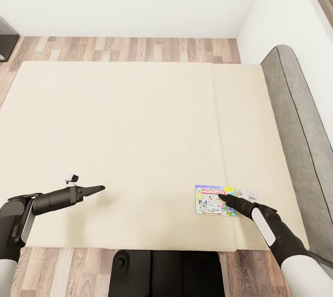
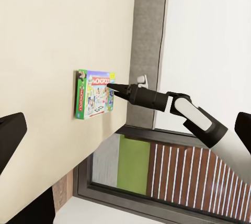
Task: Put all the toys in the child's room - the three board games (two on the bed and one on the table), the two jigsaw puzzles on the table, and the tennis ball on the table - inside the toy box on the table in the child's room.
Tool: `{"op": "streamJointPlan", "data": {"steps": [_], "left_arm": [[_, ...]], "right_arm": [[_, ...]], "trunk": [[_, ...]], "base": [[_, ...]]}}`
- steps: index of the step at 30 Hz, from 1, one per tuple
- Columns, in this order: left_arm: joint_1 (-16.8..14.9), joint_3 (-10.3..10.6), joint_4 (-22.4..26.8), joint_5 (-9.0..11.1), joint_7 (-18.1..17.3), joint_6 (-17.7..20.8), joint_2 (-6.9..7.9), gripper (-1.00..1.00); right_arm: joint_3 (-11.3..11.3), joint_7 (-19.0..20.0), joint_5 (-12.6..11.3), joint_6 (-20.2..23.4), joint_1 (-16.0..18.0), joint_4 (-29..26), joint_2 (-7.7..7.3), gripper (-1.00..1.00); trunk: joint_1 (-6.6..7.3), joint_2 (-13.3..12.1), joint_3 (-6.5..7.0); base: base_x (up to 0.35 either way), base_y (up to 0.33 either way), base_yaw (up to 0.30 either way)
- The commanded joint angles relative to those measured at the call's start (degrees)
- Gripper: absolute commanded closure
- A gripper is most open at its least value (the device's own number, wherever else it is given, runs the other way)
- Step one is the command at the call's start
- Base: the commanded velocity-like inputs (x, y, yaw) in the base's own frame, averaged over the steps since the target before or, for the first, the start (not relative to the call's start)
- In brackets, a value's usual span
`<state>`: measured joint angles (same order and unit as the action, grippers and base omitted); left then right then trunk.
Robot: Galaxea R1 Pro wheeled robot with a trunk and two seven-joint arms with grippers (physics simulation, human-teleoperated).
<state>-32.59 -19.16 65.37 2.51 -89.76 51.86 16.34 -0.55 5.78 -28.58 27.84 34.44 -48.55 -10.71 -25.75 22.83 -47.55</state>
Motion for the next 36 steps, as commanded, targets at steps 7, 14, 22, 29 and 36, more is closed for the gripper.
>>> {"op": "streamJointPlan", "data": {"steps": [7, 14, 22, 29, 36], "left_arm": [[0.0, 0.0, 0.0, -0.1, -0.2, 0.6, 0.01, -1.0], [0.0, 0.0, 0.0, -0.1, -0.2, 0.6, 0.01, -1.0], [0.0, 0.0, 0.0, -0.1, -0.2, 0.6, 0.01, -1.0], [0.0, 0.0, 0.0, -0.1, -0.2, 0.6, 0.01, -1.0], [0.0, 0.0, 0.0, -0.1, -0.2, 0.6, 0.01, -1.0]], "right_arm": [[-0.1, 0.1, -0.2, 0.2, 0.0, -0.1, -0.01, -1.0], [-0.1, 0.1, -0.2, 0.3, 0.0, -0.1, -0.01, -1.0], [-0.1, 0.1, -0.2, 0.2, 0.0, -0.1, 0.06, -1.0], [-0.1, 0.0, -0.2, 0.2, 0.0, -0.1, 0.08, -1.0], [-0.1, 0.0, -0.2, 0.2, 0.0, -0.1, 0.08, -1.0]], "trunk": [[-0.03, 0.1, -0.06], [-0.03, 0.1, -0.06], [-0.03, 0.1, -0.06], [-0.03, 0.1, -0.06], [-0.03, 0.1, -0.06]], "base": [[0.0, 0.0, 0.0], [0.0, 0.0, 0.0], [0.0, 0.0, 0.0], [0.0, 0.036, 0.0], [0.0, 0.01, 0.0]]}}
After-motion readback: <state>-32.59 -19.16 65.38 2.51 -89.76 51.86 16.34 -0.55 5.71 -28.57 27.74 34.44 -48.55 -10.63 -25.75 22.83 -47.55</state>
